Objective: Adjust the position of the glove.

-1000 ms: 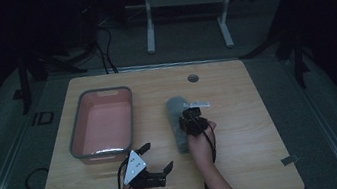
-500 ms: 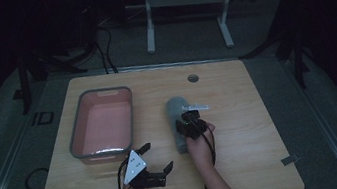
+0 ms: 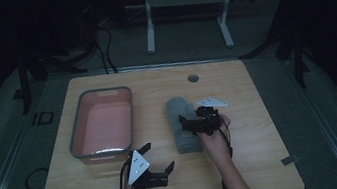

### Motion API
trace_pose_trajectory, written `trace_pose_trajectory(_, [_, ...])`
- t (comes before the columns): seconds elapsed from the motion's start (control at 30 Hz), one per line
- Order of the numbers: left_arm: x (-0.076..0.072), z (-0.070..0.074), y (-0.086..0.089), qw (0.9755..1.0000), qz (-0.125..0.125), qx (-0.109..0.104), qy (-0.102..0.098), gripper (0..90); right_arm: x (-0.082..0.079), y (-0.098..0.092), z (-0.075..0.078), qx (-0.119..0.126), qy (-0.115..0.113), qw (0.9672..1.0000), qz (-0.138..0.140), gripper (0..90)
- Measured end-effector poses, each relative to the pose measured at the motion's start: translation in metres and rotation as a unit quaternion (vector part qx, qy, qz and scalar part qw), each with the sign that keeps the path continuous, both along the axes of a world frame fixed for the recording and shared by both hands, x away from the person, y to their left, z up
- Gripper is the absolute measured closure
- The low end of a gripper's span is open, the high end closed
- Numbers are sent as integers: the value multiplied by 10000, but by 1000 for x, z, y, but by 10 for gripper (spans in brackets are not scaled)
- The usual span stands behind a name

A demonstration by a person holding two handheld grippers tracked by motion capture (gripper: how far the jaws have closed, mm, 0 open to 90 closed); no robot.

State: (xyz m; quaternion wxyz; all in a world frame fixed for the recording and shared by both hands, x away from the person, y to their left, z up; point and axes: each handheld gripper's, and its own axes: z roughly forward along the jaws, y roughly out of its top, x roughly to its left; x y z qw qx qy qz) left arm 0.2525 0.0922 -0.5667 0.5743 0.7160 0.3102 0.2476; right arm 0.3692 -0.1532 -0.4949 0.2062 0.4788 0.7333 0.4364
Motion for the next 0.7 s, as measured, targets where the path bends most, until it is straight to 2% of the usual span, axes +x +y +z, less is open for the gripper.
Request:
trace_pose_trajectory(0.07, [1, 3, -1, 10000, 32, 38, 64, 3, 1, -13, 2, 118, 72, 9995, 275, 137])
trace_pose_trajectory(0.17, [3, 14, -1, 9999, 72, 16, 150, 4, -1, -35, 5, -19, 39, 9988, 488, 142])
trace_pose_trajectory(0.2, [3, 19, -1, 9998, 65, -85, 174, 4, -1, -43, 6, -19, 83, 9982, 589, 143])
trace_pose_trajectory(0.27, [10, 29, -4, 9989, -54, -256, 393, 4, -1, -57, 5, 14, 226, 9974, 687, 146])
trace_pose_trajectory(0.33, [17, 37, -9, 9979, -151, -345, 535, 4, -1, -67, 5, -6, 302, 9972, 691, 150])
trace_pose_trajectory(0.47, [37, 53, -24, 9969, -359, -136, 691, 4, 2, -71, 4, -52, 405, 9951, 898, 148])
trace_pose_trajectory(0.5, [49, 60, -31, 9958, -360, -18, 839, 4, 4, -70, 4, -45, 465, 9946, 926, 146])
trace_pose_trajectory(0.53, [49, 60, -31, 9958, -360, -18, 839, 4, 4, -70, 4, -45, 465, 9946, 926, 146])
trace_pose_trajectory(0.63, [70, 66, -41, 9930, -309, 38, 1137, 4, 12, -66, 5, 30, 537, 9942, 935, 146])
trace_pose_trajectory(0.7, [86, 66, -44, 9908, -222, -69, 1332, 4, 16, -59, 3, -73, 535, 9939, 959, 111])
